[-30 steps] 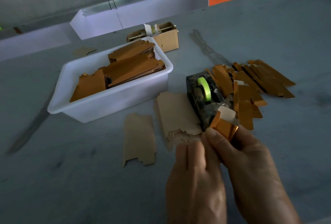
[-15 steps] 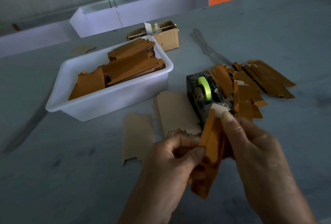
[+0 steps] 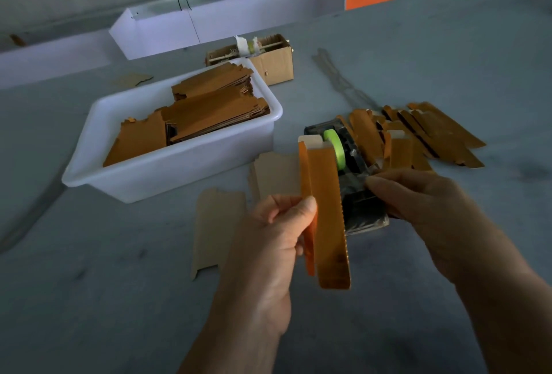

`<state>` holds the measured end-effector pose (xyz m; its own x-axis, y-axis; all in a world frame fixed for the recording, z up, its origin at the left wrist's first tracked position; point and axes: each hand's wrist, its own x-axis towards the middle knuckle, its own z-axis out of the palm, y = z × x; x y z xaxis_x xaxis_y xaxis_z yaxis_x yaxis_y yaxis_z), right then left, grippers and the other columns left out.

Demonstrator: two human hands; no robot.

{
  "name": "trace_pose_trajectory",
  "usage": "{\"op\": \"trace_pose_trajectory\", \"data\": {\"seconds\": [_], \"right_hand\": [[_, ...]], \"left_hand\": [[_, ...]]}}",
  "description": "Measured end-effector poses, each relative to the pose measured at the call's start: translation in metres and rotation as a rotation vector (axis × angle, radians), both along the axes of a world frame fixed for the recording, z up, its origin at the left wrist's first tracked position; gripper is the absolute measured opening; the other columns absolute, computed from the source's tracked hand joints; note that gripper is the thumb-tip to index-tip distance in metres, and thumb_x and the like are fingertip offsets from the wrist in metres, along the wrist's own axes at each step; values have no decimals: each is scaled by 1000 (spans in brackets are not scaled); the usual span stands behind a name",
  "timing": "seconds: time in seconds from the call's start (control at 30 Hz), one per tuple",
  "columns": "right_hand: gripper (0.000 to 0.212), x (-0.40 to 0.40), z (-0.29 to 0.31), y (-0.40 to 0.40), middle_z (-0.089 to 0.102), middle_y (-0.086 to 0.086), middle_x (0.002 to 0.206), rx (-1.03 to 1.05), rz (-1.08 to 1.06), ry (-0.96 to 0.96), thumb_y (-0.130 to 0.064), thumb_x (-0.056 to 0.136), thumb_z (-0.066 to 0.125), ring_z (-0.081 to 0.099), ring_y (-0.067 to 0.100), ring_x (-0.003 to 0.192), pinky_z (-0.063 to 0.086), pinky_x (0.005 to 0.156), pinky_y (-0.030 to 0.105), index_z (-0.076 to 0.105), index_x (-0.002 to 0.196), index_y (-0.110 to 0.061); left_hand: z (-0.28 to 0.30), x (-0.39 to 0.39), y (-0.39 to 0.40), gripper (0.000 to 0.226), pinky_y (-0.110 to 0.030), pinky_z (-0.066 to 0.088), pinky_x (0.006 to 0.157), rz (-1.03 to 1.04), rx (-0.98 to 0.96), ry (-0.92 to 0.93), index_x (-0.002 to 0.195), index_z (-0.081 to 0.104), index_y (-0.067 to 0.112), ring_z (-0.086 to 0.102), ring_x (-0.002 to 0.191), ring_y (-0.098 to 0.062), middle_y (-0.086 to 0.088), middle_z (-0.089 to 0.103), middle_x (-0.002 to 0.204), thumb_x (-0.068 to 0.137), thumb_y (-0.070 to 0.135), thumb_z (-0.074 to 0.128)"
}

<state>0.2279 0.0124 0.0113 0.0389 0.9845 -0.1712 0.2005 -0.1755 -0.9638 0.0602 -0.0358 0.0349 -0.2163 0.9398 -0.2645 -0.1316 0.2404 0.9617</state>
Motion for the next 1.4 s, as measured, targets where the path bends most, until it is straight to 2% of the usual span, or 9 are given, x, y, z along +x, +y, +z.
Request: {"op": "trace_pose_trajectory", "data": {"seconds": [0.3,0.47,0.57,0.7,0.77,0.87,1.0,1.17,1.4], "right_hand": [[10,-10,3,5,69,-6,69,0,4,-47,-30,79,66,66,11,74,46,63,25,70,73,-23],[8,-14,2,7,70,-5,84,9,-22,-25,-21,82,66,67,18,83,54,80,41,71,77,-18],[9,-17,-1,1,71,-11,84,-5,-36,255,-19,76,66,67,4,80,49,77,31,70,72,-12],[35,-11,-4,-6,69,11,106,-42,-36,563,-30,71,63,65,22,101,46,92,39,69,94,-4],[25,-12,-3,-11,64,1,118,5,-68,452,-32,68,66,60,10,108,43,95,34,71,80,-10],[13,-19,-5,-20,53,-17,125,153,-201,20,-24,77,68,52,-14,98,39,77,15,66,65,-20],[16,-27,-13,-29,48,-12,131,271,-242,-251,-23,81,67,54,11,111,47,83,26,61,67,-28],[19,-30,-17,-30,50,-7,133,328,-252,-285,-18,82,66,55,18,115,50,91,41,57,70,-30],[7,-27,-19,-28,56,-5,116,429,-206,-485,-13,82,69,58,10,94,37,67,2,66,80,-8]], "left_hand": [[-7,23,7,10,-16,39,54,-47,-41,28,79,64,17,49,48,2,5,62,66,88,22,65],[-9,23,8,10,-14,42,51,-39,-16,-14,79,65,16,51,50,0,1,64,69,88,20,65],[-12,22,6,10,-19,41,55,-39,-14,-41,79,66,15,50,53,-4,0,63,69,88,19,65],[-14,20,6,17,-17,39,49,-43,6,-72,71,66,17,46,51,-6,0,59,64,88,17,64],[-13,19,6,21,-20,38,53,-57,-4,-95,68,66,20,47,52,-6,2,60,62,89,17,64],[-12,16,7,22,-21,37,54,-62,-23,-122,66,67,21,47,51,-6,3,62,62,88,18,64],[-11,16,8,20,-16,39,47,-97,25,-118,68,65,19,46,49,-6,3,60,61,87,16,64],[-8,21,10,11,-13,38,47,-168,107,-19,78,60,10,45,48,-2,1,57,62,89,12,61],[-3,23,15,12,-7,38,44,-199,123,170,78,63,15,54,47,5,12,60,55,90,15,64]]}}
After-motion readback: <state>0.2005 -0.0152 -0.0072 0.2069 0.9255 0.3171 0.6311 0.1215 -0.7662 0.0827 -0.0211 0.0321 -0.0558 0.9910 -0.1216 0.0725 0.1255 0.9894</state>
